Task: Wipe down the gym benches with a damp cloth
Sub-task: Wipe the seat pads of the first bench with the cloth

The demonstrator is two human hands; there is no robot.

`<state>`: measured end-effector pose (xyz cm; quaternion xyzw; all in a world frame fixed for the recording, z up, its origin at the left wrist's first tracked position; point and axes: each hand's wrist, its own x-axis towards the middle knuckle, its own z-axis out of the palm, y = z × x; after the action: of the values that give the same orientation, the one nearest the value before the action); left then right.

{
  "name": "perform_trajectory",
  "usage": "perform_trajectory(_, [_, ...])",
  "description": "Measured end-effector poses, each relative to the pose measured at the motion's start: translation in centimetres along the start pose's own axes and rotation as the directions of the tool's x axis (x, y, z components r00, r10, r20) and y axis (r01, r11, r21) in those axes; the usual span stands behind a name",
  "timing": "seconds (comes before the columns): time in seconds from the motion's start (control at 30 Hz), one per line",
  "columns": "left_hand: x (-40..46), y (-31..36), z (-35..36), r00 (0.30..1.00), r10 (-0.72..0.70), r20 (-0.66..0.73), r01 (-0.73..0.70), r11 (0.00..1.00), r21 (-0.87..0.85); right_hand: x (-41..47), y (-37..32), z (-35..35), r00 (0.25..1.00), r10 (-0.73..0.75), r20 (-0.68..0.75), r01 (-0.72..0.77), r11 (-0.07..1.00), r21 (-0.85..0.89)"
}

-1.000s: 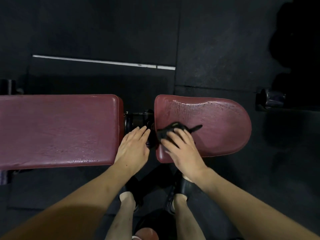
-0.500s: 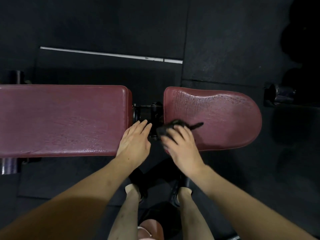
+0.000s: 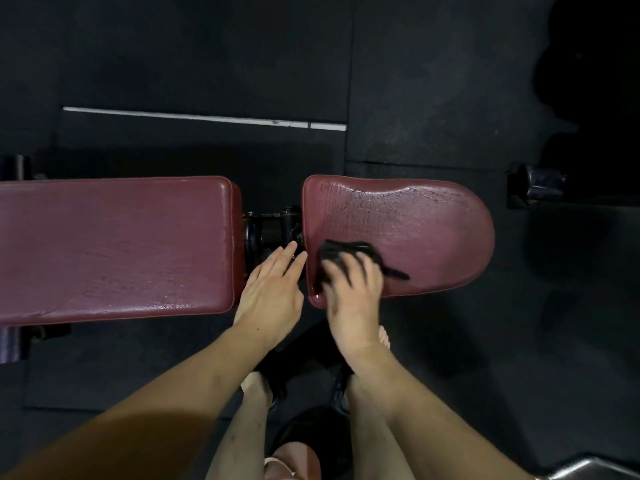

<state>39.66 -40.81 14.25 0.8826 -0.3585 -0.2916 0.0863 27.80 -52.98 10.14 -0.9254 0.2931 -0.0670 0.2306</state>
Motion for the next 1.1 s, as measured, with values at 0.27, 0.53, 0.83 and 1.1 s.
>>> perform_trajectory(0.27, [0.8, 3.0, 0.8, 1.0, 0.005, 0.008, -0.006, 0.998, 0.065, -0.2, 14.5, -6.6, 0.999, -0.036, -0.01, 0.035, 0.991, -0.13])
perform_trajectory(0.53, [1.5, 5.3, 1.4, 1.0, 0.012, 0.014, -0.013, 0.998, 0.056, 0.5, 5.9, -2.3, 0.913, 0.346, -0.214, -0.354, 0.935, 0.006])
perform_trajectory(0.83, [2.9, 9.4, 2.0, 0.993, 0.119, 0.027, -0.121, 0.987, 0.102, 0.4, 18.1, -8.0, 0.984, 0.127, -0.122, -0.138, 0.987, -0.087])
perform_trajectory(1.1, [3.9, 12.2, 2.0, 0.989, 0.147, 0.025, -0.148, 0.984, 0.096, 8.4, 19.5, -9.4, 0.957, 0.263, -0.121, -0.274, 0.959, -0.079])
